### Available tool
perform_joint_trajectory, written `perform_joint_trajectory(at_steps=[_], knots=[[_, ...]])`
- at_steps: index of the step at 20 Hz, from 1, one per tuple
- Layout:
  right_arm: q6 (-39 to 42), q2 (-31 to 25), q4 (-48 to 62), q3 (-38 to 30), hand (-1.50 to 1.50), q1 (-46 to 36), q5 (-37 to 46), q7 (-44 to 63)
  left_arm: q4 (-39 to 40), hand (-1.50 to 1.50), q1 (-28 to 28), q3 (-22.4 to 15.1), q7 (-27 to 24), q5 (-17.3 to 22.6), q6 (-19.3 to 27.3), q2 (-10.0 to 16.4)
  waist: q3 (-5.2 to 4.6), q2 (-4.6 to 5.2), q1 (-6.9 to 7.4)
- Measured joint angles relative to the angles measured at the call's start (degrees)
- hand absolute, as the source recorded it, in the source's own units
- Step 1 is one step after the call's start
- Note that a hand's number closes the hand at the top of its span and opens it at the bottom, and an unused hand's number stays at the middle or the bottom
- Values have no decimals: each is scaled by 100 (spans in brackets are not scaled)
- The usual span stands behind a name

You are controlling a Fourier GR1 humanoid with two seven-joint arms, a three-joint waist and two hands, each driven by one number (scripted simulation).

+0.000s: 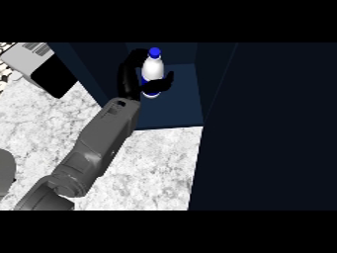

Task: Pick up the bottled water, place it into the cabinet and close the cabinet

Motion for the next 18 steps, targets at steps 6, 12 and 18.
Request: perform_joint_trajectory(at_steps=[6,12,18], knots=[[17,-62,2,12,-150,15,-26,-106,436,-150,-190,-149,139,-264,320,2,3,8,-44],[31,-102,6,27,-150,-44,-47,-111,541,-150,-202,-164,116,-336,569,4,0,25,-94],[15,-130,-3,12,-150,-42,-74,-101,439,-150,-156,-50,-54,-277,331,-1,-5,22,-58]])
